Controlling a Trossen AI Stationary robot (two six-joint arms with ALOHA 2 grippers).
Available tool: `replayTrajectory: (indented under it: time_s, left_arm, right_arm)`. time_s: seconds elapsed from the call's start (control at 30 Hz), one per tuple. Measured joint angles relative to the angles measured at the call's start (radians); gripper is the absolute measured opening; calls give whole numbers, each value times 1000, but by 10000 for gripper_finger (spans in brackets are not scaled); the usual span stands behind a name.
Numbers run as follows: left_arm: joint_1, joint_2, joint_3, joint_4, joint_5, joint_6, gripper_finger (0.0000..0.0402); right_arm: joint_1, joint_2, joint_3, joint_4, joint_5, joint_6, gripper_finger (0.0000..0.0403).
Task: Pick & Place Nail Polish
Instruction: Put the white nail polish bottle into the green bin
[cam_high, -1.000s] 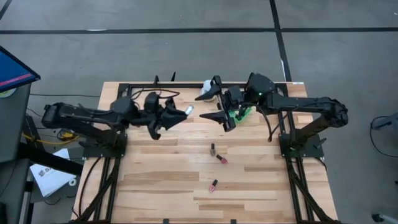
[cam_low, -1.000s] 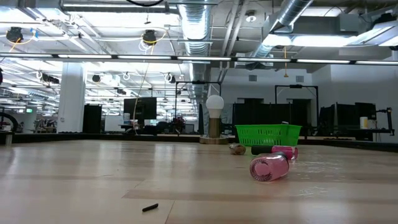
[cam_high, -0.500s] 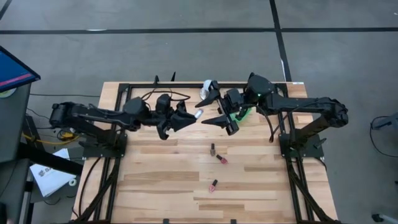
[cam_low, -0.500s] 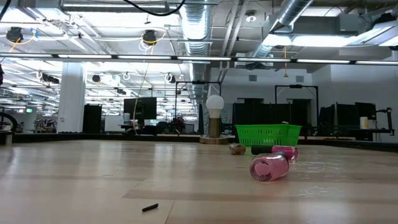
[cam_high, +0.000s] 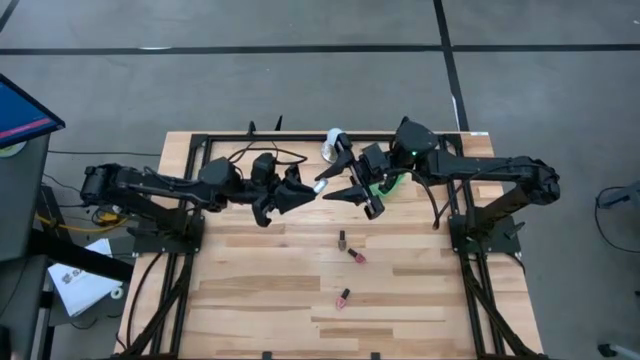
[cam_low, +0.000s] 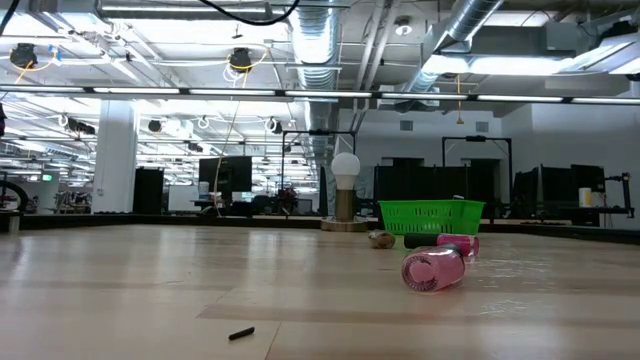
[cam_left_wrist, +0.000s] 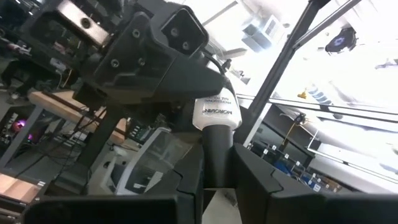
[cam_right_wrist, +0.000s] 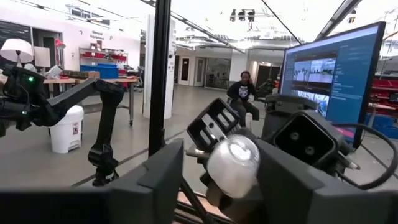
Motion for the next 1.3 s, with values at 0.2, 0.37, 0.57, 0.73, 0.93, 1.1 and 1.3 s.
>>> replayTrajectory:
  time_s: [0.2,0.37,0.57,0.73,0.93,1.1,1.3]
  left_arm:
    - [0,0,0,0,16,-2,51]
    - [-1,0,0,5,22,-13,51]
    - [-1,0,0,6,20,-32,52]
    - [-1,-1,0,6,14,-33,62]
    - [1,-2,0,9,-3,-30,66]
    - [7,-2,4,11,-19,-30,70]
    - [8,-3,2,1,-34,-28,97]
  right_arm:
    - [-1,0,0,-16,2,6,79]
    - [0,-1,0,-16,-3,34,55]
    - [6,-1,0,-18,2,43,55]
    - [6,-1,0,-18,5,55,54]
    - [-15,-9,0,-21,23,56,54]
    - [-43,-34,-2,-25,34,52,54]
    - [-104,-117,3,-47,64,51,51]
